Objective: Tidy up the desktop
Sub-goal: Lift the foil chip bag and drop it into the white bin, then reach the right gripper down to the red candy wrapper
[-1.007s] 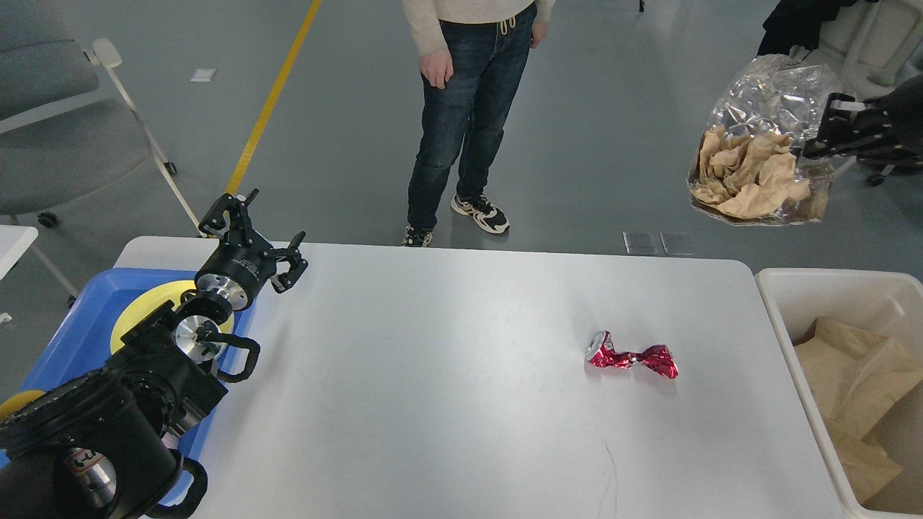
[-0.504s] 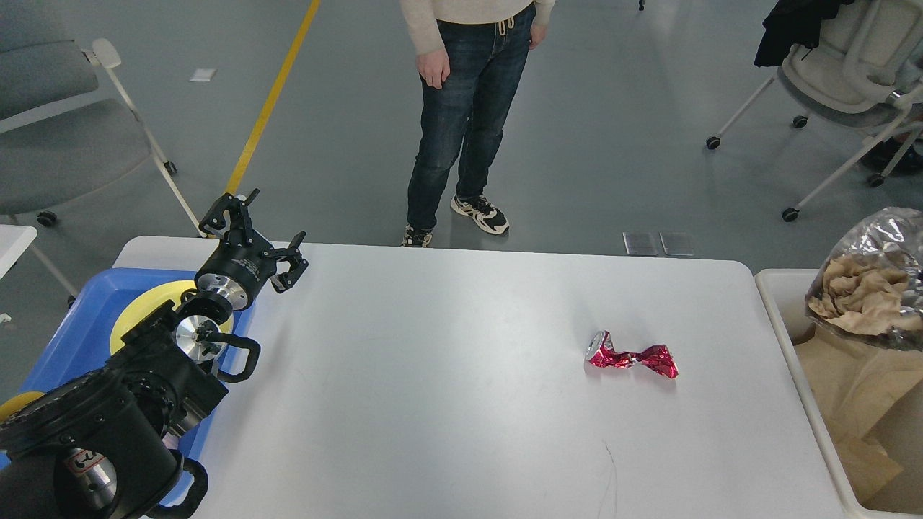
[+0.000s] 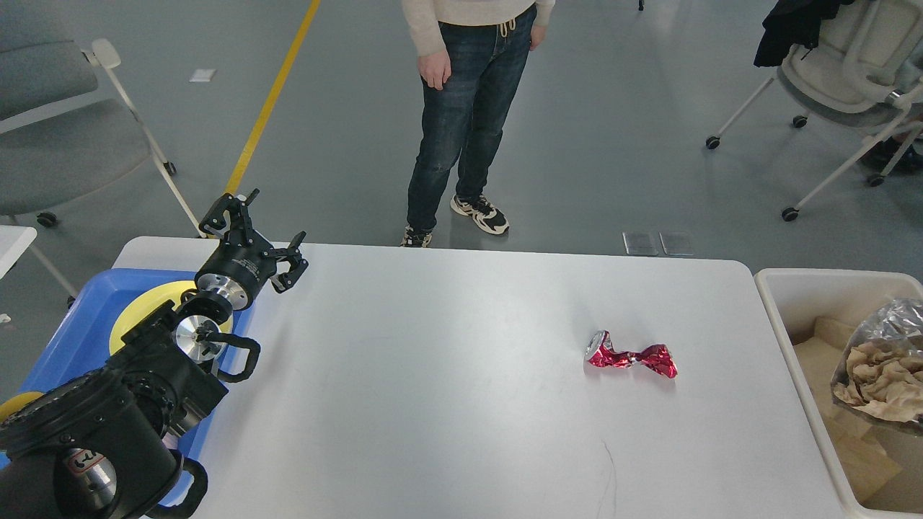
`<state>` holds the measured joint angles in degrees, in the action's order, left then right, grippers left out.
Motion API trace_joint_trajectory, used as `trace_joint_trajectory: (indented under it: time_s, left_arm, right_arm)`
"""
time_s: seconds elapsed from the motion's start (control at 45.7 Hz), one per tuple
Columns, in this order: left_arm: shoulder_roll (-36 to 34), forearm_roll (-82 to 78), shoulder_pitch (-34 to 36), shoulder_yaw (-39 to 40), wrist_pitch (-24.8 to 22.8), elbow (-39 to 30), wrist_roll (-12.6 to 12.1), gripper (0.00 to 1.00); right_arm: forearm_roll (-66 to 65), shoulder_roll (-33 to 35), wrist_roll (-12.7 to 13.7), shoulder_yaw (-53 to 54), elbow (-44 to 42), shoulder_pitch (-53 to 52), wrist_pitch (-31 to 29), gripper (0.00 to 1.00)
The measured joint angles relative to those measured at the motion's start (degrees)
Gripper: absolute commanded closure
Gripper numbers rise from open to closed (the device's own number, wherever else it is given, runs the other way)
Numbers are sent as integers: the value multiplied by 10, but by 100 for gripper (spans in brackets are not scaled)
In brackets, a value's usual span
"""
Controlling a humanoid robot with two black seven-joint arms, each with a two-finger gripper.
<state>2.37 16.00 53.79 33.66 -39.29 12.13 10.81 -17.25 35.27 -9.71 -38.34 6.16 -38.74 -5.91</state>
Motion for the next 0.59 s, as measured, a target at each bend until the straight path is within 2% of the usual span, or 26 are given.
trace_joint_trajectory:
  time_s: [0.35,0.591]
  left_arm:
    - [0,0,0,0,0,0,0,4]
    - [0,0,0,0,0,0,0,4]
  right_arm:
    - [0,-3,-3,10,5,-6,11,0]
    - [-2,-52,-6,-35,8,-79,7,0]
